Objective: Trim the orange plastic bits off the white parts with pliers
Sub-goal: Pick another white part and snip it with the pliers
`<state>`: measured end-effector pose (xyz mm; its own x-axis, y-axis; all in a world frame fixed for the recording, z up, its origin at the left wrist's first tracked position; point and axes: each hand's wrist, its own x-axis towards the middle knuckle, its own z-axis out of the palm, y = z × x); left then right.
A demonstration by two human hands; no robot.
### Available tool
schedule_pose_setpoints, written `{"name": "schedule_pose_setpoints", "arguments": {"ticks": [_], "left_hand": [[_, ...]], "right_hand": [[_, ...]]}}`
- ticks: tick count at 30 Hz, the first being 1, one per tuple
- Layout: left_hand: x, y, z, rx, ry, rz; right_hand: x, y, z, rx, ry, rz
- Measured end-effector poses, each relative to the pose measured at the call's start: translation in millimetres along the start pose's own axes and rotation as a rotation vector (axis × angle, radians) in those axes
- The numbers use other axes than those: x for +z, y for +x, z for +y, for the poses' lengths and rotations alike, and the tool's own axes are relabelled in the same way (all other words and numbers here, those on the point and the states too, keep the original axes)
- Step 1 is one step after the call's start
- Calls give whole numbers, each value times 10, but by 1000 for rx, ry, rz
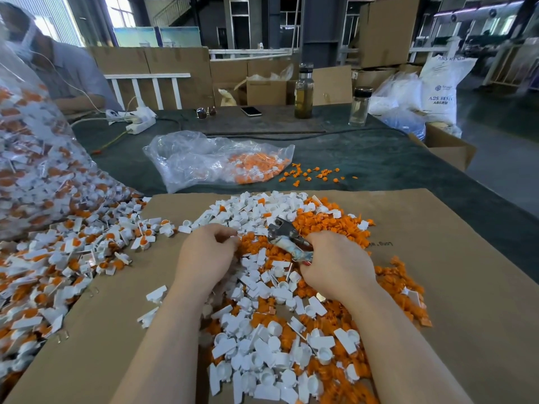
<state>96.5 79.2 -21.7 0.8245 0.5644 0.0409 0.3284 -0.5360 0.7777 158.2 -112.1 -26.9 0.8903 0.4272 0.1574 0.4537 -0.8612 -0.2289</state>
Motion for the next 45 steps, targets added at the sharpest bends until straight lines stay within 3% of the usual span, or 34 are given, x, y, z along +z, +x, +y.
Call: {"name": "schedule_pose_setpoints", "arguments": {"ticks": [3,7,12,15,23,34,45], "left_hand": [[-27,-14,51,-39,-282,-5],[-78,-64,178,-196,-849,-84],[-57,-73,215,-260,-1079,-194],[-28,-95,236,-235,-1096,-255],[122,-211,323,-50,-873,-318],[218,-286,408,11,-771,-310],[231,-287,404,68,-694,-298]], "right_hand": [[5,0,1,11,8,3],[-11,6,15,37,71,34],[-63,22,14,33,267,103],[-107,16,9,33,406,161],[-182,-21,-33,13,737,234],[-196,-30,-75,-53,716,253],[-171,-17,-51,8,786,283]]}}
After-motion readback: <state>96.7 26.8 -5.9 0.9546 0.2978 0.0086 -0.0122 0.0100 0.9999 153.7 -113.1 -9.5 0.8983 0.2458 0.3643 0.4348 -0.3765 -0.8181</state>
